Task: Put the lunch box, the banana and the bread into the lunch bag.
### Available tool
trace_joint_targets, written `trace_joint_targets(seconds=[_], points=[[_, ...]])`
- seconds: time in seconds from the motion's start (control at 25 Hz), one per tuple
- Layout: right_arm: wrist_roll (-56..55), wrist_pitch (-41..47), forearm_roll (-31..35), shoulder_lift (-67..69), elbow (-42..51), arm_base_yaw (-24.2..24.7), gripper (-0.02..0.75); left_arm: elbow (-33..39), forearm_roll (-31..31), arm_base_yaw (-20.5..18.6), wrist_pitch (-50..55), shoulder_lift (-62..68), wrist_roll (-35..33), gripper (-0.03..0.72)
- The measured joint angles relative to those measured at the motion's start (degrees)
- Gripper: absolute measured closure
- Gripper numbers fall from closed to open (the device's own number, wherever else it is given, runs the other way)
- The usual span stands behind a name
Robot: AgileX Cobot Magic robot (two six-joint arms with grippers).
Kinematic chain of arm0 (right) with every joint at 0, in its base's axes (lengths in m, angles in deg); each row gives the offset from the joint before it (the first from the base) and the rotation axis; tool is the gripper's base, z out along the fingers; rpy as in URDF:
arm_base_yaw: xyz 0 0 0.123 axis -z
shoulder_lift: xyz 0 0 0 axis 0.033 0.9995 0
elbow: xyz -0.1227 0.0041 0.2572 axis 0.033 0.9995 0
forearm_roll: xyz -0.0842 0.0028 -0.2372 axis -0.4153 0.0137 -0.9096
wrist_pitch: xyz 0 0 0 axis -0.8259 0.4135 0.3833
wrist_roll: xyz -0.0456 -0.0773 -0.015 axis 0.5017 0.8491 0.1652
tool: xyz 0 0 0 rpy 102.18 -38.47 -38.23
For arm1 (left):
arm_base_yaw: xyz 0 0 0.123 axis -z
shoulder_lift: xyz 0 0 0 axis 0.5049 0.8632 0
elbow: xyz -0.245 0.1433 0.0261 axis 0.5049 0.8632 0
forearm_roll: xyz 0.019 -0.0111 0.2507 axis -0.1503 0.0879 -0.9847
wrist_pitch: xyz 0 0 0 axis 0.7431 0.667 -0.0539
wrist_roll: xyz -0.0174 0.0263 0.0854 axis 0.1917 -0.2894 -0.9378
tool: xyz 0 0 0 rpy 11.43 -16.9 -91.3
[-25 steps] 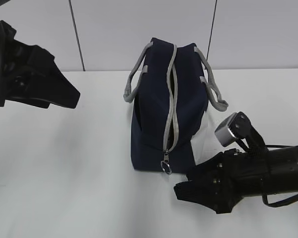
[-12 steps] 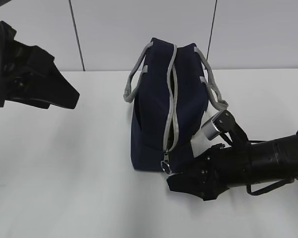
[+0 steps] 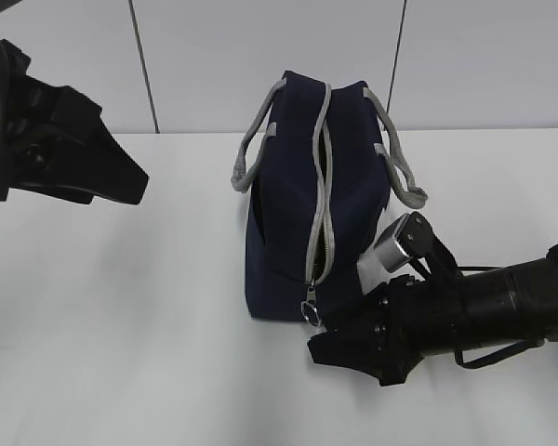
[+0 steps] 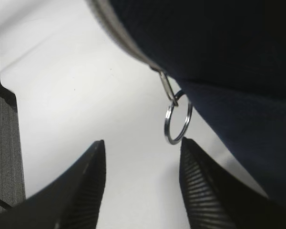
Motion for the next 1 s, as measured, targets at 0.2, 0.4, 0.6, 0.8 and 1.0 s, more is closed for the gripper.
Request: trace_joint_targets(seconds=[0.2, 0.4, 0.6, 0.8, 1.0], points=[[0.81, 0.00, 0.00, 0.00, -1.10, 0.00, 0.364, 0.00, 0.00, 0.00, 0.06, 0.00, 0.00, 0.268], [0.95, 0.00, 0.00, 0.00, -2.39, 0.00, 0.405, 0.00, -0.05, 0.00, 0.37, 0.00, 0.00, 0.270], [1.08, -1.14, 0.00, 0.00, -2.48, 0.00, 0.461, 0.00, -0.05, 0.00, 0.44, 0.00, 0.00, 0.272], [1.21, -1.58, 0.00, 0.03, -2.48, 0.00, 0.472, 0.00, -0.05, 0.00, 0.51, 0.00, 0.00, 0.272], [1.39, -2.72, 0.00, 0.12, -2.48, 0.00, 0.473, 0.00, -0.05, 0.00, 0.55, 0.00, 0.00, 0.272]])
